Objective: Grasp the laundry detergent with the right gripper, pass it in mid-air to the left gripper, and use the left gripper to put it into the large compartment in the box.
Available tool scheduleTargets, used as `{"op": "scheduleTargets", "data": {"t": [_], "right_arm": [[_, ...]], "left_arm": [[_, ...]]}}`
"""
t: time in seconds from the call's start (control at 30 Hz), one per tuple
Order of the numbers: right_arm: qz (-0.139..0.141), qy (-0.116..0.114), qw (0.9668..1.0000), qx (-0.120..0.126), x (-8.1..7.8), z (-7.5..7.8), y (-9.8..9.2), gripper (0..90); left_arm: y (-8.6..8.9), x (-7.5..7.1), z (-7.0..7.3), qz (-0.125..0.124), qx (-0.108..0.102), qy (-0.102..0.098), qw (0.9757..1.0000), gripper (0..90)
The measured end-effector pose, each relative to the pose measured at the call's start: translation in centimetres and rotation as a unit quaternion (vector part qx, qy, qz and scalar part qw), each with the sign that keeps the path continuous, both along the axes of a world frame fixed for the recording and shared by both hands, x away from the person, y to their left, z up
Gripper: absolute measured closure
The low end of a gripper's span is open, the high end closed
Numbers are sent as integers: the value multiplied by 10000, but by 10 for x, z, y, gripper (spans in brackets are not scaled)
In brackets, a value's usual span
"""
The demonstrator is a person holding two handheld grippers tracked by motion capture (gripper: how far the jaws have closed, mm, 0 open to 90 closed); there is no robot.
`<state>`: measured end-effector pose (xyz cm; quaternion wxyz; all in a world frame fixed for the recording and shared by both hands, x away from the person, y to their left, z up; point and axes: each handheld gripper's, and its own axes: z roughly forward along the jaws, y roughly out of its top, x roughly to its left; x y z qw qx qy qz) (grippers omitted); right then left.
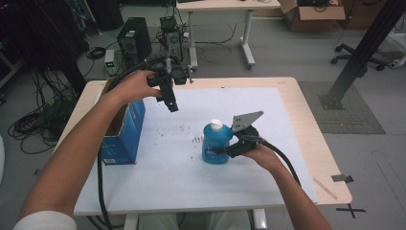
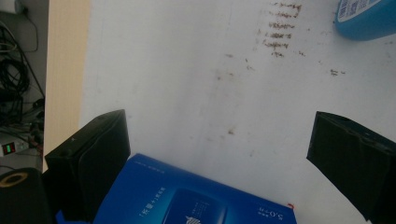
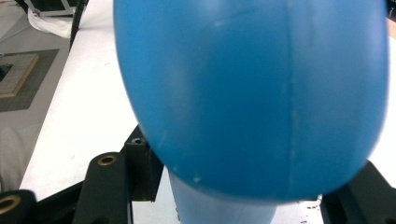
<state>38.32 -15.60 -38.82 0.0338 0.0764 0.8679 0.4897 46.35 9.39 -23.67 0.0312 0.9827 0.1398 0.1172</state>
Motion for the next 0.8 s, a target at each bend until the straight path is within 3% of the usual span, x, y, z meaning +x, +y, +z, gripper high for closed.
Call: {"op": "scheduleTargets", "data": {"t": [0.33, 0.43, 0.53, 0.8], "right_arm": [[27, -13, 10000, -29, -3, 3, 1, 430], [4, 146, 9999, -38, -3, 6, 0, 433], [-64, 278, 9996, 67, -1, 13, -4, 434], [-255, 300, 9992, 96, 1, 37, -11, 435]], "left_arm": [[0, -1, 0, -29, -16, 28, 10000, 65], [-1, -5, 2, -93, -31, 39, 9999, 66], [-4, -10, 6, -191, -75, 26, 9998, 67], [-11, -25, 20, -289, -93, 46, 9995, 71]]}}
